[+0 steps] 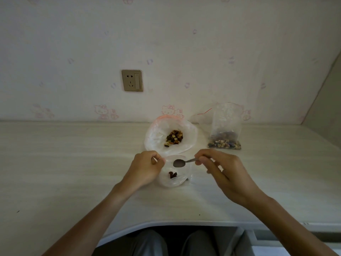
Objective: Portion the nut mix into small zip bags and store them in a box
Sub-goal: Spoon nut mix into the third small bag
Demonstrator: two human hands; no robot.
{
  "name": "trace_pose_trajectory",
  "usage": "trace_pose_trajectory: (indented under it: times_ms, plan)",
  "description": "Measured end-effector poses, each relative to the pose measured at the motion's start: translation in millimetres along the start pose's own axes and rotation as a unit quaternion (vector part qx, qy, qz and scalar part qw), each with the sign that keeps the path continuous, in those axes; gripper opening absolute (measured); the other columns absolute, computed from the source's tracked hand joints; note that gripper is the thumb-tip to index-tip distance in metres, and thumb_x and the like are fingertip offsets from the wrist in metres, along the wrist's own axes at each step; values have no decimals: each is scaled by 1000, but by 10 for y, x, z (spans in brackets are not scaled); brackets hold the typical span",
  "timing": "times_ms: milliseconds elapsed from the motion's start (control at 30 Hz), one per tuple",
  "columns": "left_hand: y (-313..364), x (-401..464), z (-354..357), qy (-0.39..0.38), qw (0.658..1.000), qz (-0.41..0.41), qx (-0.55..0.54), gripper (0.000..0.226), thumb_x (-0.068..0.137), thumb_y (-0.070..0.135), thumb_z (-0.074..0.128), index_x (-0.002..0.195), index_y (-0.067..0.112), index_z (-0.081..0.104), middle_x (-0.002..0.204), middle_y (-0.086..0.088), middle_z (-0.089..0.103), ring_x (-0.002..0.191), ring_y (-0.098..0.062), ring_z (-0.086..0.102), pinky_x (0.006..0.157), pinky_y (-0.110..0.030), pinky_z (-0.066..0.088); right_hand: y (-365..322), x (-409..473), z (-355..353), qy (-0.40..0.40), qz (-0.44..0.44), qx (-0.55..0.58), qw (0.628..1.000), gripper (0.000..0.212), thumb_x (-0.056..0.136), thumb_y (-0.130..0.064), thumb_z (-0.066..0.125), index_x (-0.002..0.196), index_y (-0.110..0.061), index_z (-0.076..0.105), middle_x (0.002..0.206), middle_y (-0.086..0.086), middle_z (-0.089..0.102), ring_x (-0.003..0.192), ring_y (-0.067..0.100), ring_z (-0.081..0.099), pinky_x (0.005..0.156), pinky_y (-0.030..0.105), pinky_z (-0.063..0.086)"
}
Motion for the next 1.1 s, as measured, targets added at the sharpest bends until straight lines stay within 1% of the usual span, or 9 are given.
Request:
trace_pose_trajectory:
  times_ms: [133,233,367,533,633,733,833,967,1100]
  plan:
    - [-82,-31,-52,16,998,-22,-48,26,92,56,69,84,32,72,78,11,71,73,9,64,58,-12,40,451,26,-77,125,183,228,948,22,104,-26,50,109,-15,68,89,2,77,88,21,75,63,36,62]
    - [-229,-3,-162,40,995,-49,-81,37,88,65,68,82,29,72,80,10,72,74,1,67,62,-16,42,690,43,1,160,266,324,894,24,107,-20,49,111,-5,67,88,12,78,87,27,77,59,32,62]
    - [-516,90,-336,82,985,-131,-81,58,79,78,65,95,23,62,88,5,71,81,-9,66,63,-25,42,883,195,83,186,304,340,870,25,108,-21,49,107,-4,68,87,11,79,87,24,78,61,31,63]
    - [-441,340,-295,61,978,-150,-135,89,70,82,73,130,20,52,119,10,61,104,-10,61,82,-27,48,1067,488,301,190,324,303,876,23,108,-21,49,102,-11,68,83,5,79,83,18,77,70,31,63]
    - [-328,503,-168,45,967,-151,-200,71,68,75,79,113,23,63,110,7,71,97,-13,71,86,-37,60,1155,615,487,173,331,271,887,23,108,-21,49,99,-11,67,80,4,79,80,16,77,73,32,61]
    - [-254,637,-32,42,958,-124,-253,42,81,55,81,107,23,73,99,3,79,90,-17,77,87,-47,63,1259,662,635,169,339,247,892,23,108,-20,50,98,-9,68,79,5,79,80,16,76,79,33,62]
    - [-175,698,-4,73,970,-75,-220,19,92,41,73,97,23,75,87,0,79,83,-18,77,80,-47,63,1372,681,692,191,346,238,887,26,107,-20,51,96,-7,70,79,5,79,80,15,76,80,31,62]
    - [-138,739,8,78,974,-45,-206,22,96,39,68,95,18,74,88,-6,78,85,-26,75,81,-52,61,1529,651,732,240,375,278,851,31,108,-21,50,91,-6,71,80,8,79,81,18,77,76,30,63]
    - [-86,746,-13,66,976,-26,-208,29,96,47,66,97,19,73,88,-7,77,83,-28,74,76,-47,61,1603,636,785,264,397,269,837,32,109,-24,49,94,-6,71,78,6,78,78,17,77,65,34,64]
Point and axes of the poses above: each hand's wrist, its own x-axis towards the middle knuckle, its own z-axis out of the palm, y = z × x, the point moved 9 cm from there along x, towards the middle knuckle
